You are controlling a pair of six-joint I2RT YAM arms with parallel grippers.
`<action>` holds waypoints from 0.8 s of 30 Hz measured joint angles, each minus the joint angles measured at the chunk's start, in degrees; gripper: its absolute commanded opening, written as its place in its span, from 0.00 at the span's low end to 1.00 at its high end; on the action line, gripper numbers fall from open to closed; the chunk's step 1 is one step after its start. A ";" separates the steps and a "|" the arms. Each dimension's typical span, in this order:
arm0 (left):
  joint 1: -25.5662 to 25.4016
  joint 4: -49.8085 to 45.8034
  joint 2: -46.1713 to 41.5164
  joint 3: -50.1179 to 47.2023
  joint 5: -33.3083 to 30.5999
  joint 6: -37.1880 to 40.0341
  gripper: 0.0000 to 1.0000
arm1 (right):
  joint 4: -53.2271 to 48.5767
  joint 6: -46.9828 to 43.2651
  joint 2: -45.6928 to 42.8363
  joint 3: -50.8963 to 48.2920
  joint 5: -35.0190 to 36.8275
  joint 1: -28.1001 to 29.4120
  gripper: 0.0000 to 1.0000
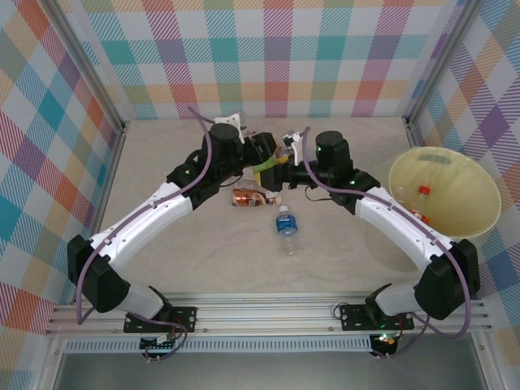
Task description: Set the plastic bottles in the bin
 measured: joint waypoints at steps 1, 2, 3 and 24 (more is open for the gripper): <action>0.00 0.09 0.04 0.00 0.04 0.00 0.36 | 0.02 0.02 0.22 0.00 0.26 0.11 0.74; 0.00 0.15 0.11 0.00 0.09 -0.09 0.36 | -0.04 0.00 0.31 0.00 0.61 0.09 0.71; 0.00 0.33 0.15 0.00 0.11 -0.20 0.36 | -0.04 0.00 0.31 0.00 0.63 0.11 0.68; 0.42 0.07 3.28 4.59 2.97 1.09 0.92 | -5.20 0.17 -3.48 0.13 11.34 0.31 0.42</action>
